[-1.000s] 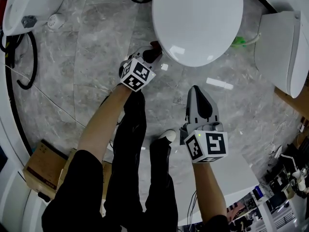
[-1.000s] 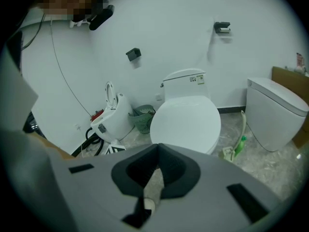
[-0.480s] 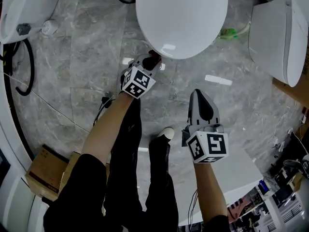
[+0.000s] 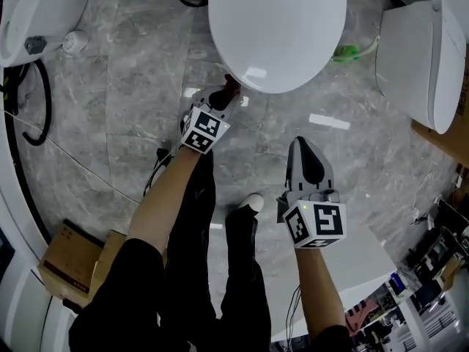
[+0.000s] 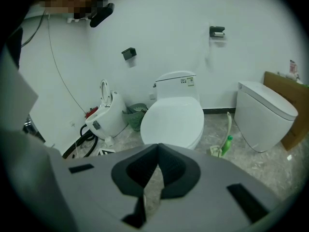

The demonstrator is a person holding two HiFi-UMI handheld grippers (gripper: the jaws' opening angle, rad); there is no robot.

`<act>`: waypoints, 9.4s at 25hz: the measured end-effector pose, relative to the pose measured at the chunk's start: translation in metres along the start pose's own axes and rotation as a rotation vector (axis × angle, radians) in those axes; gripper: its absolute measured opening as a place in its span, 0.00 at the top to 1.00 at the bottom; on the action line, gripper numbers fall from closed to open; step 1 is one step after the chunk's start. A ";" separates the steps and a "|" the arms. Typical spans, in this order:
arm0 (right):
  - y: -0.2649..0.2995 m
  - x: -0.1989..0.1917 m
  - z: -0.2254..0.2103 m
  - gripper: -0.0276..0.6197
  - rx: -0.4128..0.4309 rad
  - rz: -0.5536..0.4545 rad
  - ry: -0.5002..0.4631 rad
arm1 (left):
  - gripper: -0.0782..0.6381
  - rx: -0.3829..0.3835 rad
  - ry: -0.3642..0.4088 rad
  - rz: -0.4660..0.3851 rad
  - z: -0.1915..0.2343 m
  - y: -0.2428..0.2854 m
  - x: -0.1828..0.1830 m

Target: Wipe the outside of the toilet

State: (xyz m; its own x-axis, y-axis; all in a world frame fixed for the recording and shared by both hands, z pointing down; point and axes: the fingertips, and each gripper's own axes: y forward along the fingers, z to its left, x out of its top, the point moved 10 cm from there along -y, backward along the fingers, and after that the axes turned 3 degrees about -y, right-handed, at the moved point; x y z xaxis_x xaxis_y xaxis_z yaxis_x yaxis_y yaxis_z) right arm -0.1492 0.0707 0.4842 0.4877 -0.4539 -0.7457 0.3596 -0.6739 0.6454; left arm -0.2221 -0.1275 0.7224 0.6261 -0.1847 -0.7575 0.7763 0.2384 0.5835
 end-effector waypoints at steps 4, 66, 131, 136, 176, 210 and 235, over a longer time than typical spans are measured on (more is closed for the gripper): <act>0.026 0.015 0.021 0.96 0.041 0.009 -0.017 | 0.81 0.045 -0.026 -0.023 0.040 -0.021 0.008; 0.160 0.077 0.035 0.96 0.080 0.016 0.033 | 0.82 -0.015 0.159 0.009 0.269 0.074 0.110; -0.134 -0.095 -0.114 0.96 -0.002 -0.141 0.139 | 0.82 0.046 0.118 0.023 -0.080 0.055 0.020; -0.186 -0.093 -0.133 0.96 0.007 -0.194 0.123 | 0.81 0.058 0.097 -0.030 -0.127 0.021 0.036; -0.305 0.262 -0.285 0.95 0.448 -0.163 -0.306 | 0.81 0.501 -0.142 -0.216 -0.386 -0.151 0.351; 0.092 0.332 -0.485 0.95 0.727 0.055 -0.424 | 0.81 0.694 -0.393 -0.247 -0.219 0.236 0.406; 0.199 0.218 -0.566 0.95 0.645 0.185 -0.350 | 0.81 0.814 -0.716 -0.418 -0.039 0.401 0.309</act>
State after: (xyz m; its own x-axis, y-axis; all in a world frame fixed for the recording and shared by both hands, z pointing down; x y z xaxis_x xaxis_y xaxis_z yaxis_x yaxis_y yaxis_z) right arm 0.4792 0.1675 0.5438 0.1753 -0.6785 -0.7134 -0.2926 -0.7278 0.6203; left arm 0.2798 -0.0523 0.7108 0.0056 -0.6632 -0.7484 0.5866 -0.6039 0.5395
